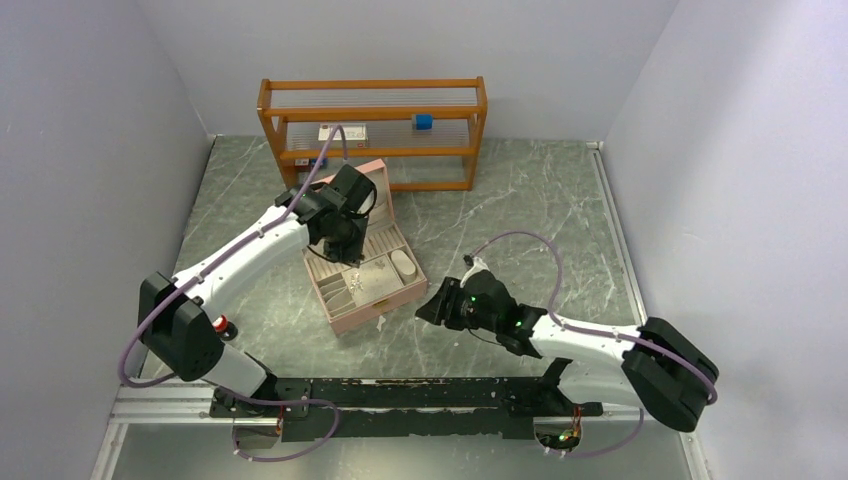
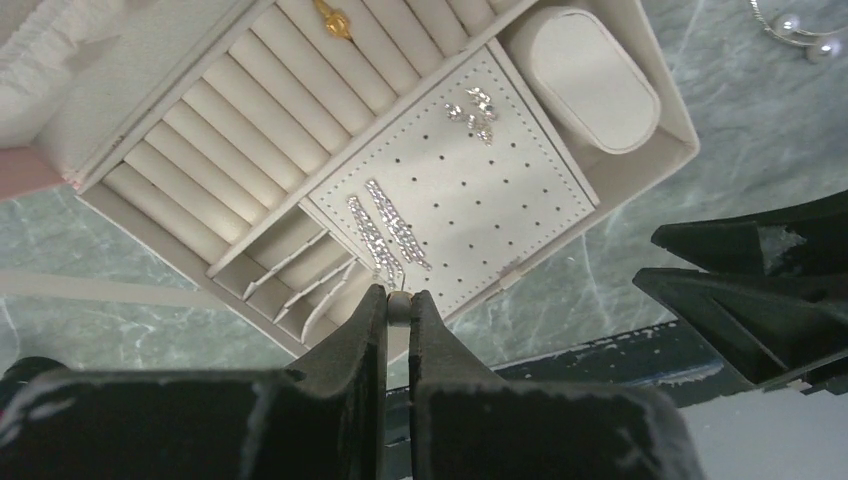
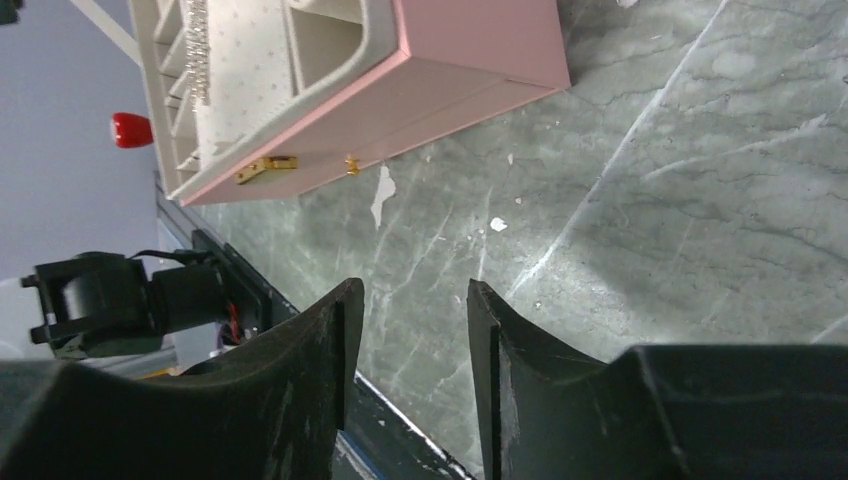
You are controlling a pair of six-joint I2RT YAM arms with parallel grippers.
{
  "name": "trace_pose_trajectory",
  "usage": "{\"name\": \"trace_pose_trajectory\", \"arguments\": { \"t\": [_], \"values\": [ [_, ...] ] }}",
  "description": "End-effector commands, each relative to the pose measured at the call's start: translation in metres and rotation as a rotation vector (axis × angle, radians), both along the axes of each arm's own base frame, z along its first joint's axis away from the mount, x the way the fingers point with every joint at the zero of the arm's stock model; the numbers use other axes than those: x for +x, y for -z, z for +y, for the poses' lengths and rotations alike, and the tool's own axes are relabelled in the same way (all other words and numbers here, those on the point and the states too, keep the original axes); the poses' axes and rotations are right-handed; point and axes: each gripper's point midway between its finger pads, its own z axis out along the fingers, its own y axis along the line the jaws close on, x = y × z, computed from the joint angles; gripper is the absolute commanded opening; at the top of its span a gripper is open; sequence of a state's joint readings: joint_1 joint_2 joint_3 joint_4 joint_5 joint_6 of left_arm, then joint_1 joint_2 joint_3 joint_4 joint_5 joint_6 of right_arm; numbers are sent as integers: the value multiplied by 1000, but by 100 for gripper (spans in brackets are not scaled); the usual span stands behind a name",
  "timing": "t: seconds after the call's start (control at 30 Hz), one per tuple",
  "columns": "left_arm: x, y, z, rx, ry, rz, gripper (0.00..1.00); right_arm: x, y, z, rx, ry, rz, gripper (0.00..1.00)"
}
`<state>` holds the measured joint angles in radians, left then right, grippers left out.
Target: Organize the mixed jewelry
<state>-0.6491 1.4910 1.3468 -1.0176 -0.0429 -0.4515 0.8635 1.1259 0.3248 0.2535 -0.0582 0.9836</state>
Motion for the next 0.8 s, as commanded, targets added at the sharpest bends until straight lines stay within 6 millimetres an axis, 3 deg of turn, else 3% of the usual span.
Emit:
{"name": "trace_pose_trajectory", "arguments": {
  "t": [0.0, 0.2, 0.77],
  "values": [
    [8, 2, 4, 64, 14, -34, 5, 10, 3, 6, 1, 36, -52, 45],
    [15, 16, -6, 70, 62, -18, 5, 19, -3, 4, 37, 99, -110, 44],
    [21, 37, -12, 135, 118, 66, 6, 23, 17, 5, 2, 116, -93, 46]
  ]
}}
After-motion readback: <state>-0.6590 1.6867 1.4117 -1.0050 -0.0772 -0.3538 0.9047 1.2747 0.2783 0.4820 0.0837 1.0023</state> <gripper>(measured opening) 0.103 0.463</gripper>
